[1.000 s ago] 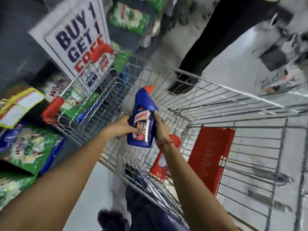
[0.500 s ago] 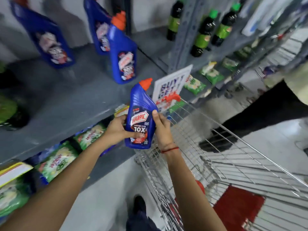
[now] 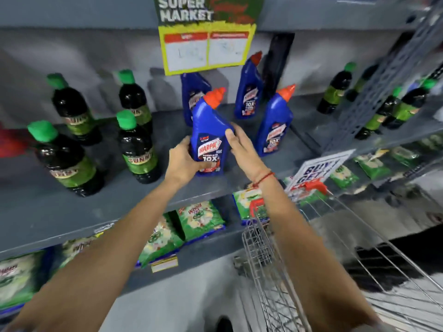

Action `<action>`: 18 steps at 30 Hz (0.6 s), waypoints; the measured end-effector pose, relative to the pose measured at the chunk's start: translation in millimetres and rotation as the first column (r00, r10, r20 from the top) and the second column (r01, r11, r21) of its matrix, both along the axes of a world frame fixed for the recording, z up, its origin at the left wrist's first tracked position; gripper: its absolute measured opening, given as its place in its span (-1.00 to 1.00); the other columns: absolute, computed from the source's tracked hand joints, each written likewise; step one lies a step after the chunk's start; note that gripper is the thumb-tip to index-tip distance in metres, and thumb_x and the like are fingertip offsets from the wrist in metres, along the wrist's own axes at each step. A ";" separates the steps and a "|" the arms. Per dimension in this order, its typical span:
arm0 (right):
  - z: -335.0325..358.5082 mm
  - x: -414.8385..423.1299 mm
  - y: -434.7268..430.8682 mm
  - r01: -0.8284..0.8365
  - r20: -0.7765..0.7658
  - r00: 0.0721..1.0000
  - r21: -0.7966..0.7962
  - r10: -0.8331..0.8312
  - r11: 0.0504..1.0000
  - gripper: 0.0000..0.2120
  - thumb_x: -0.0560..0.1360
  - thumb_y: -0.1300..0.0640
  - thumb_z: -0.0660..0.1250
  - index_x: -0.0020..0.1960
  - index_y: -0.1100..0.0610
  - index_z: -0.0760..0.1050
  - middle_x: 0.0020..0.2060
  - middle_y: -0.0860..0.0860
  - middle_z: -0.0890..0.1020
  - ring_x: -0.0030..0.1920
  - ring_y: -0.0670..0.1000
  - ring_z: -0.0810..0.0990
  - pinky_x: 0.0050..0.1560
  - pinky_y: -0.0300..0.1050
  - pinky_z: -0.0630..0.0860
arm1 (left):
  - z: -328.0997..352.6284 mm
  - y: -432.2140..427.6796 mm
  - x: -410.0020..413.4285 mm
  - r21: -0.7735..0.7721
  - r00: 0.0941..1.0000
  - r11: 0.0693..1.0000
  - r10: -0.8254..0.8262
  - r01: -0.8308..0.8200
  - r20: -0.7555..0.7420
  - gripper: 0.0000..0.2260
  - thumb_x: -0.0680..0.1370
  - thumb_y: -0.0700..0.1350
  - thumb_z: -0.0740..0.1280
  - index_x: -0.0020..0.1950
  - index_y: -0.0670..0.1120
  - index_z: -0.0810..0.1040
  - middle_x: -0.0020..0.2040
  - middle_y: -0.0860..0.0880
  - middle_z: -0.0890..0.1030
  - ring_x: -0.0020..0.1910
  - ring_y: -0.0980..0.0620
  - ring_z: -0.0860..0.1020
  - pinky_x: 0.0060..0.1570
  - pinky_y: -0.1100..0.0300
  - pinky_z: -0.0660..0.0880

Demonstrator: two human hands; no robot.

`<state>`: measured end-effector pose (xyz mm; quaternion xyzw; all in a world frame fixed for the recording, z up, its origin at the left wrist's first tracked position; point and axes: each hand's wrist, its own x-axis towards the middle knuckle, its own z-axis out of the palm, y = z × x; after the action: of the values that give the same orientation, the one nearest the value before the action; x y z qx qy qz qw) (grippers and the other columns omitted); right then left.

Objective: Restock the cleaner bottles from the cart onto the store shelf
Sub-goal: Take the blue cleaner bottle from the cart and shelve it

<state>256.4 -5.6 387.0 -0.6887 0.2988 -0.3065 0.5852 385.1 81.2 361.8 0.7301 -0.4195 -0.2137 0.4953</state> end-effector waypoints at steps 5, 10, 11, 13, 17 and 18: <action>8.2 17.8 -21.4 0.003 -0.057 0.998 -0.043 -0.006 0.999 -0.61 0.60 0.08 0.07 0.39 0.17 0.22 0.14 -0.04 0.42 0.11 -0.14 0.41 0.00 -0.50 0.43 | -2.5 -24.3 9.8 -0.016 0.998 0.998 0.063 -0.063 0.000 -0.44 0.15 -0.23 0.60 0.08 -0.21 0.50 -0.03 -0.06 0.63 -0.14 0.06 0.55 -0.29 0.57 0.38; -9.2 24.9 -37.4 0.003 -0.089 0.996 0.062 0.002 0.998 -0.58 0.59 -0.03 0.05 0.41 0.06 0.19 0.22 -0.01 0.43 0.15 -0.09 0.45 -0.02 -0.32 0.43 | -16.1 -35.8 9.6 0.008 0.997 0.997 0.077 -0.077 -0.006 -0.43 0.15 -0.21 0.61 0.09 -0.20 0.49 0.01 -0.14 0.66 -0.12 0.03 0.58 -0.29 0.59 0.39; -11.3 26.3 -38.9 0.013 -0.086 0.996 0.064 -0.008 0.998 -0.58 0.59 -0.04 0.05 0.41 0.06 0.19 0.22 0.00 0.45 0.17 -0.05 0.47 0.02 -0.27 0.46 | -17.9 -36.8 8.7 0.006 0.997 0.997 0.078 -0.078 -0.006 -0.42 0.16 -0.20 0.60 0.11 -0.20 0.48 0.02 -0.13 0.65 -0.12 0.05 0.56 -0.30 0.62 0.38; -15.7 28.7 -41.4 0.038 -0.086 0.996 0.057 -0.033 0.998 -0.57 0.58 -0.08 0.05 0.40 0.05 0.21 0.23 0.06 0.47 0.19 0.03 0.50 0.15 -0.11 0.49 | -20.7 -37.8 8.6 0.015 0.998 0.997 0.069 -0.069 0.005 -0.41 0.19 -0.19 0.59 0.15 -0.19 0.46 0.06 -0.12 0.64 -0.12 0.09 0.54 -0.27 0.56 0.40; -18.7 29.8 -40.8 0.053 -0.070 0.996 0.072 -0.048 0.996 -0.57 0.58 -0.09 0.05 0.39 0.06 0.22 0.26 0.11 0.49 0.10 0.00 0.52 0.08 -0.15 0.51 | -21.2 -37.3 10.2 0.028 0.999 0.999 0.041 -0.042 0.019 -0.39 0.22 -0.17 0.58 0.20 -0.18 0.43 0.11 -0.14 0.63 -0.08 0.09 0.54 -0.06 0.32 0.44; -19.8 29.2 -40.7 0.056 -0.063 0.997 0.073 -0.051 0.996 -0.57 0.58 -0.08 0.06 0.38 0.07 0.22 0.26 0.11 0.49 0.09 -0.01 0.52 0.05 -0.18 0.51 | -21.9 -37.8 10.4 0.031 0.999 0.999 0.036 -0.037 0.020 -0.38 0.22 -0.18 0.58 0.21 -0.18 0.42 0.12 -0.14 0.63 -0.06 0.08 0.54 -0.03 0.28 0.45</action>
<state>285.6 -46.2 367.2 -0.6671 0.3462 -0.2894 0.5928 395.5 43.4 339.9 0.7475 -0.4075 -0.2038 0.4834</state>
